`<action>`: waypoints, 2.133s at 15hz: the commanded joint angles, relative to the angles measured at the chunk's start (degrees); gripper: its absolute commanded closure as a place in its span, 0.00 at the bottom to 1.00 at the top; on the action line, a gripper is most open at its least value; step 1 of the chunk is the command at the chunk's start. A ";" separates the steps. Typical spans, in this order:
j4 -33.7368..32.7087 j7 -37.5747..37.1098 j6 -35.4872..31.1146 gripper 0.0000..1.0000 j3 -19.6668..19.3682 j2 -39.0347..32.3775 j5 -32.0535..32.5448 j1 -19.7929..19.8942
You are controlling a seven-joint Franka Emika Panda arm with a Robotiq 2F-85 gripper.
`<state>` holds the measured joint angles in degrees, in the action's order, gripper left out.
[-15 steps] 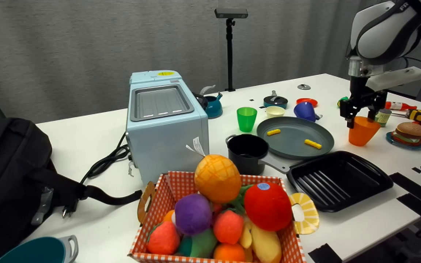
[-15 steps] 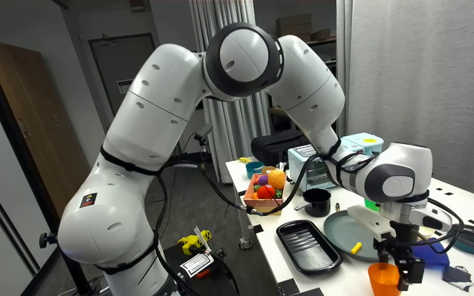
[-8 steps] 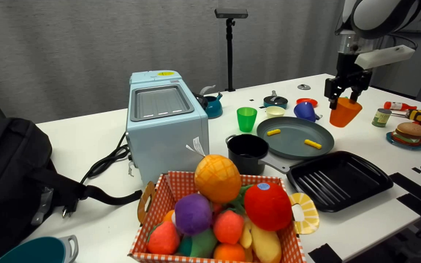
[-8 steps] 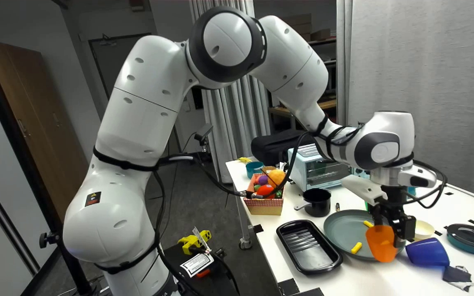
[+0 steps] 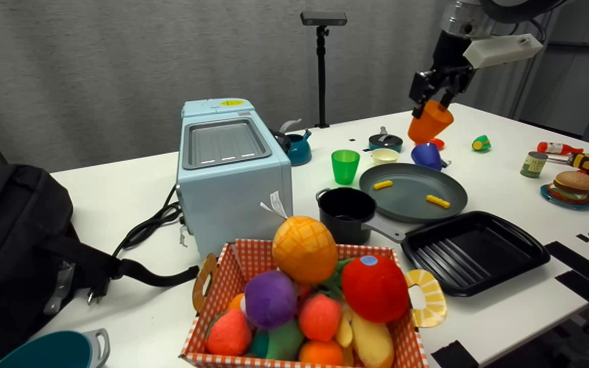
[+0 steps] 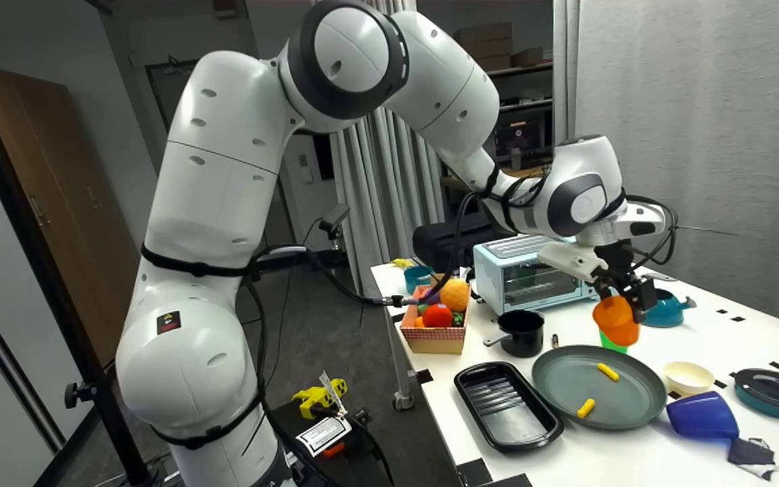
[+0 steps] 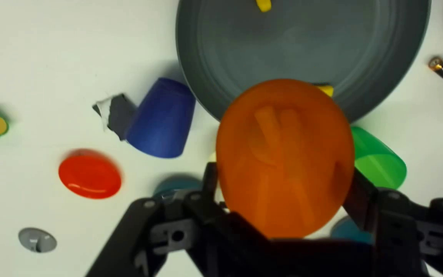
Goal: Pick up the blue and orange cups from the table and pour their contents on the grey plate.
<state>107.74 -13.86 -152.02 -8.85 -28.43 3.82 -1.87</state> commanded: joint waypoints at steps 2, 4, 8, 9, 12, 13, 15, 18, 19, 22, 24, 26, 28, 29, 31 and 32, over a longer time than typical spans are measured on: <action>3.35 -3.40 -15.99 0.49 -3.72 0.96 6.79 -4.88; 5.39 -4.09 -24.57 0.49 -6.81 0.86 8.68 -7.57; 9.96 -5.07 -43.13 0.49 -14.96 0.18 9.68 -13.70; 10.99 -4.26 -47.75 0.49 -16.83 -0.17 8.16 -15.18; 15.13 -2.92 -60.92 0.49 -19.22 -0.31 4.00 -17.27; 16.29 -3.04 -64.33 0.49 -19.03 -0.25 3.21 -17.23; 18.48 4.81 -70.21 0.49 -9.28 1.25 -3.03 -9.97; 20.01 6.07 -78.11 0.49 -2.52 1.05 -4.32 -5.00; 20.29 6.01 -80.19 0.49 -0.55 0.98 -4.07 -3.48; 20.05 5.69 -85.57 0.49 3.34 0.26 -2.62 -0.12; 19.54 5.71 -88.15 0.49 4.79 0.03 -2.01 1.24; 19.26 5.55 -90.19 0.49 5.71 -0.04 -1.65 2.22; 18.99 5.34 -91.85 0.49 6.23 -0.09 -1.25 2.98; 18.24 5.16 -91.62 0.49 6.44 0.17 -1.06 3.29; 15.60 4.87 -89.91 0.49 6.75 0.67 -0.59 3.89; 15.21 4.91 -90.25 0.49 6.83 0.70 -0.60 4.10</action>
<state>125.02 -9.37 -241.55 -3.48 -28.57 1.94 0.18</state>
